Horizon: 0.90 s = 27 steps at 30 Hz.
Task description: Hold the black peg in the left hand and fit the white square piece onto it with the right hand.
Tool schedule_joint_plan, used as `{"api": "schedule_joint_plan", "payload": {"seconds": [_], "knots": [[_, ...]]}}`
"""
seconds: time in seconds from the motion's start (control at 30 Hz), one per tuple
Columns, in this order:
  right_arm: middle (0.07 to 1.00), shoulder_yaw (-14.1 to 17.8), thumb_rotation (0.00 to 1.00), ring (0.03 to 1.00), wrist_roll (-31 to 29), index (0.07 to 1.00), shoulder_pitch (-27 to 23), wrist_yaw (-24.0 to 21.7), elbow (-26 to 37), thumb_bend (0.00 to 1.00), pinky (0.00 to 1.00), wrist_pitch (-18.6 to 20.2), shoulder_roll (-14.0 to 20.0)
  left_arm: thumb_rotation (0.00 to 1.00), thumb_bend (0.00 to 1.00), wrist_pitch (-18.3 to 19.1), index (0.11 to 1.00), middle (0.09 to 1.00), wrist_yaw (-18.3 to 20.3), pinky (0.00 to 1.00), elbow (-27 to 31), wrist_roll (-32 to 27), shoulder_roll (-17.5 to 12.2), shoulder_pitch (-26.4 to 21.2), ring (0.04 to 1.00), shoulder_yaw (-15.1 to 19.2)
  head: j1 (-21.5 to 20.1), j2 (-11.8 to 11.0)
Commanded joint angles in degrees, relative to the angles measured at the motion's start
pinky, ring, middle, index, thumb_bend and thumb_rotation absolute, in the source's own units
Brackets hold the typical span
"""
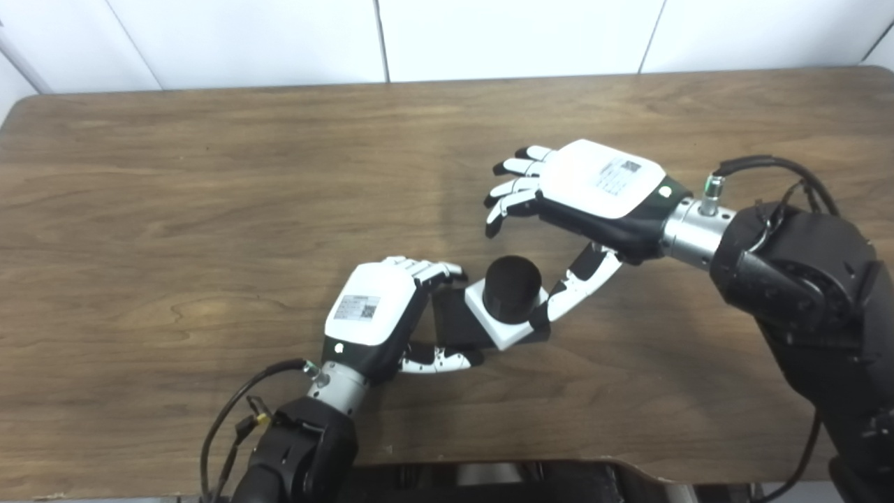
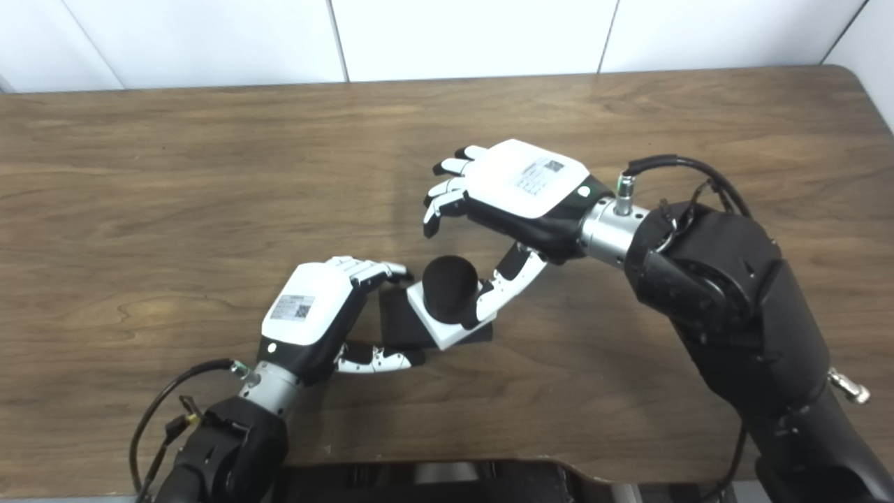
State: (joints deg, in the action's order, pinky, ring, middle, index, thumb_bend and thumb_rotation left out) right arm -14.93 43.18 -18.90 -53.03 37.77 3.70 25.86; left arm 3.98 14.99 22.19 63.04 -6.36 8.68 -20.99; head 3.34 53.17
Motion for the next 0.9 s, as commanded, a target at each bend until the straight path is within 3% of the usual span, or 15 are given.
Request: {"api": "schedule_joint_plan", "payload": {"seconds": [0.0, 0.1, 0.2, 0.27, 0.37, 0.5, 0.6, 0.67, 0.8, 0.87], "knots": [[0.842, 1.24, 0.58, 0.942, -0.45, 0.711, -1.08, 2.23, 0.72, 0.85, 0.97, -0.60, 0.69, 0.84, 0.94, 4.30, 0.885, 0.811, 3.20, 0.89, 1.55, 1.85, 0.27, -0.39, 0.823, 1.89, 0.14, 0.10], [0.839, 1.25, 0.58, 0.940, -0.18, 0.701, -1.13, 2.40, 0.52, 0.84, 0.97, -0.42, 0.77, 0.91, 0.91, 7.79, 0.892, 0.827, 6.58, 0.90, 3.17, -0.53, 1.70, -0.31, 0.833, 4.08, 0.23, -0.03], [0.839, 1.45, 0.57, 0.943, -0.21, 0.693, -1.23, 2.45, 0.48, 0.84, 0.97, -0.12, 0.83, 0.98, 0.83, 15.44, 0.906, 0.874, 14.16, 0.87, 5.91, -5.07, 3.09, -1.23, 0.889, 7.41, 0.30, -0.24], [0.837, 1.63, 0.56, 0.945, -0.25, 0.687, -1.24, 2.53, 0.44, 0.85, 0.98, 0.16, 0.74, 1.00, 0.82, 19.30, 0.899, 0.886, 17.22, 0.82, 7.55, -7.58, 3.14, -1.87, 0.898, 9.44, 0.52, -0.42], [0.838, 1.90, 0.55, 0.948, -0.20, 0.681, -1.23, 2.45, 0.49, 0.85, 0.99, 0.57, 0.67, 0.99, 0.82, 22.39, 0.894, 0.890, 20.40, 0.77, 9.85, -9.35, 3.09, -2.21, 0.891, 12.35, 0.64, -0.57], [0.838, 2.50, 0.54, 0.947, -0.26, 0.684, -0.94, 3.06, 0.31, 0.85, 0.98, 0.79, 0.37, 0.97, 0.86, 22.93, 0.901, 0.895, 22.84, 0.75, 12.06, -11.13, 3.81, -2.09, 0.886, 16.62, 0.89, -1.29], [0.846, 4.17, 0.59, 0.951, -2.19, 0.729, -0.01, 3.41, 0.07, 0.83, 0.99, 3.00, -0.25, 0.97, 0.91, 22.93, 0.904, 0.908, 23.19, 0.73, 14.11, -13.04, 5.48, -1.46, 0.888, 20.95, 0.66, -1.99], [0.860, 6.11, 0.66, 0.950, -4.74, 0.782, 1.16, 3.22, 0.03, 0.80, 0.98, 6.41, -0.82, 0.97, 0.88, 22.92, 0.903, 0.914, 22.50, 0.73, 15.78, -16.33, 7.02, -0.79, 0.891, 24.15, 0.48, -2.40], [0.909, 10.33, 0.83, 0.926, -9.98, 0.885, 4.85, 4.54, -0.15, 0.69, 0.91, 11.78, -0.98, 0.96, 0.83, 22.52, 0.878, 0.900, 17.01, 0.86, 16.51, -27.17, 9.20, 0.54, 0.920, 29.35, -0.27, -3.85], [0.945, 13.09, 0.87, 0.944, -13.29, 0.924, 7.97, 6.45, -0.75, 0.62, 0.88, 13.80, -1.21, 0.94, 0.79, 20.06, 0.879, 0.897, 13.00, 0.92, 14.92, -34.50, 9.92, 1.09, 0.930, 31.79, -0.41, -4.48]]}}
